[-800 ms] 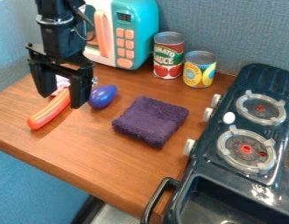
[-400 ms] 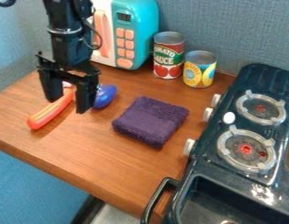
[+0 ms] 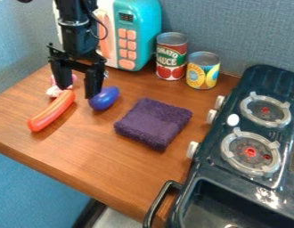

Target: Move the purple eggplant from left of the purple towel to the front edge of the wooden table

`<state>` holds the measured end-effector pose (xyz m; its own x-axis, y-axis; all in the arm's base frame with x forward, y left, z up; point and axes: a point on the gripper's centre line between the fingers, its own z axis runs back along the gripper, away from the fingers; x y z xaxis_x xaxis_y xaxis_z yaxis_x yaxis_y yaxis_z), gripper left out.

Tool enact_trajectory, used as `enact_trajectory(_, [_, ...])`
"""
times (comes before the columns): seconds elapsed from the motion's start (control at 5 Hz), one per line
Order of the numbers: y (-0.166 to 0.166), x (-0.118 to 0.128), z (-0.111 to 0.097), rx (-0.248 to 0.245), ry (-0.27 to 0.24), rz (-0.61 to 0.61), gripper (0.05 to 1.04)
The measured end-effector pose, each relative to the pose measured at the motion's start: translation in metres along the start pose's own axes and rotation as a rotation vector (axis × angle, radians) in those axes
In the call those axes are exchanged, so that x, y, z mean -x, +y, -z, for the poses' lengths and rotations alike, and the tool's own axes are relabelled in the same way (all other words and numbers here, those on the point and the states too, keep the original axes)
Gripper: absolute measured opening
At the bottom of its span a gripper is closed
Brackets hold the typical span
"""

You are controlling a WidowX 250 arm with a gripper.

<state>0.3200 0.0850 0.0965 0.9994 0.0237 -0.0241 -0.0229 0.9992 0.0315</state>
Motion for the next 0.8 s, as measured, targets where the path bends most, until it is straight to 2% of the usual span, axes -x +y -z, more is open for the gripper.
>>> enact_trajectory(0.2, [0.005,-0.016,0.011,-0.015,0.006,-0.006,1.001])
enact_trajectory(0.4, [0.005,-0.032,0.016,0.001,0.003,0.037,1.001])
enact_trajectory(0.6, [0.007,-0.048,0.028,0.016,0.023,0.065,1.001])
enact_trajectory(0.8, [0.01,-0.058,0.04,0.007,0.059,0.049,1.001])
